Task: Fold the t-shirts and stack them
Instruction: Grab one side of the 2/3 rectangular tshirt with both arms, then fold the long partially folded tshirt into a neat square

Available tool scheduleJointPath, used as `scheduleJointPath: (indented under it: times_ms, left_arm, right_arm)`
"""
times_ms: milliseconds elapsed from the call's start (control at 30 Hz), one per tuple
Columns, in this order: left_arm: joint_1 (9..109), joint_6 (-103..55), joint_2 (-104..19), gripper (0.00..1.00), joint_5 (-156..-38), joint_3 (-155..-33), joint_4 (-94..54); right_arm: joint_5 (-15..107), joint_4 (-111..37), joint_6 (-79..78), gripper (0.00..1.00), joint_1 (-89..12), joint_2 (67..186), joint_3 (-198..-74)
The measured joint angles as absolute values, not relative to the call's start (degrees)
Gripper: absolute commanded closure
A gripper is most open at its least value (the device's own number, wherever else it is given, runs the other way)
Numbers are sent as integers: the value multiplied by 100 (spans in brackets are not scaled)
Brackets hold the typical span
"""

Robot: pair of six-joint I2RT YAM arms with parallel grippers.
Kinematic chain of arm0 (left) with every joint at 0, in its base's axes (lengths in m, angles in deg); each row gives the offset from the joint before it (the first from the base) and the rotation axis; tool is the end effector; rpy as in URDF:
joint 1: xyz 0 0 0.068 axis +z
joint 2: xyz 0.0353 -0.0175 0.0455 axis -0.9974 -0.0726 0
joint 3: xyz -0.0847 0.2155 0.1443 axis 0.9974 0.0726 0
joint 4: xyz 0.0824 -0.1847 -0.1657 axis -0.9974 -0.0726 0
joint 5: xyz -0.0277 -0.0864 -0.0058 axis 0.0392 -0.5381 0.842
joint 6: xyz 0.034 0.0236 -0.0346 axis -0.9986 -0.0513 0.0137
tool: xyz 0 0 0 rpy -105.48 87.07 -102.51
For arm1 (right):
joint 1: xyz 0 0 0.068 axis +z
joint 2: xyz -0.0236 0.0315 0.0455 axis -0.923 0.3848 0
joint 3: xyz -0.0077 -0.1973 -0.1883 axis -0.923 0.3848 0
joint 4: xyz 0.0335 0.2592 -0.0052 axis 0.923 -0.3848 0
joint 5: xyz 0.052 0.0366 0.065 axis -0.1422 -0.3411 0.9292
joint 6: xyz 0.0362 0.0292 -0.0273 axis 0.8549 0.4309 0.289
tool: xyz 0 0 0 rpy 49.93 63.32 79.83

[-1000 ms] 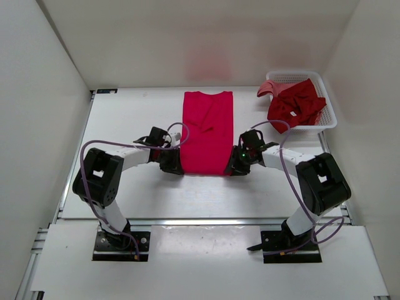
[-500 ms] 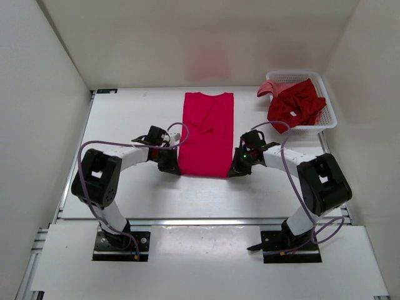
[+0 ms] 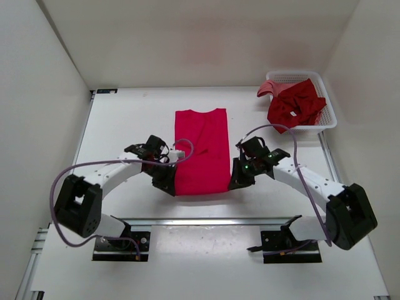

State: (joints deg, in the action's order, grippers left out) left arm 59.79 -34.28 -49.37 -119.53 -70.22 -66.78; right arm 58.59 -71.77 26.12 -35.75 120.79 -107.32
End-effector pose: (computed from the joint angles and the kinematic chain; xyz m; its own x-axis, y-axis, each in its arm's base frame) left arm 0.2103 -0.1232 0.1856 -0.8902 0.4152 -0.1876 0.4497 0.7344 -0.5084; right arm 0.2021 0.1388 0.2089 -0.9789 0.0020 -0.2044 -0.1028 0.8594 0.5008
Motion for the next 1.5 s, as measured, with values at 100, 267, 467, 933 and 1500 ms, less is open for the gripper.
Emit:
scheduleJointPath:
  times_ms: [100, 267, 467, 933, 1500]
  left_arm:
    - [5822, -3572, -4430, 100, -12006, -7022, -7113]
    - [6008, -3609, -3729, 100, -12187, -7164, -7677]
    - [6318, -3609, -3606, 100, -12246, -7990, -8048]
    - [7046, -3493, -6273, 100, -12235, -10532, -7744]
    - [7446, -3111, -8037, 100, -12220, -11625, -7401]
  right_arm:
    - [5883, -7568, 2623, 100, -3355, 11828, -10750]
    - [6020, -8300, 2684, 100, -3169, 11738, -11207]
    - [6123, -9096, 2555, 100, -3357, 11913, -12507]
    - [6359, -9601, 1233, 100, -4581, 14921, -15574]
    - [6816, -9808, 837, 100, -5182, 17375, -18015]
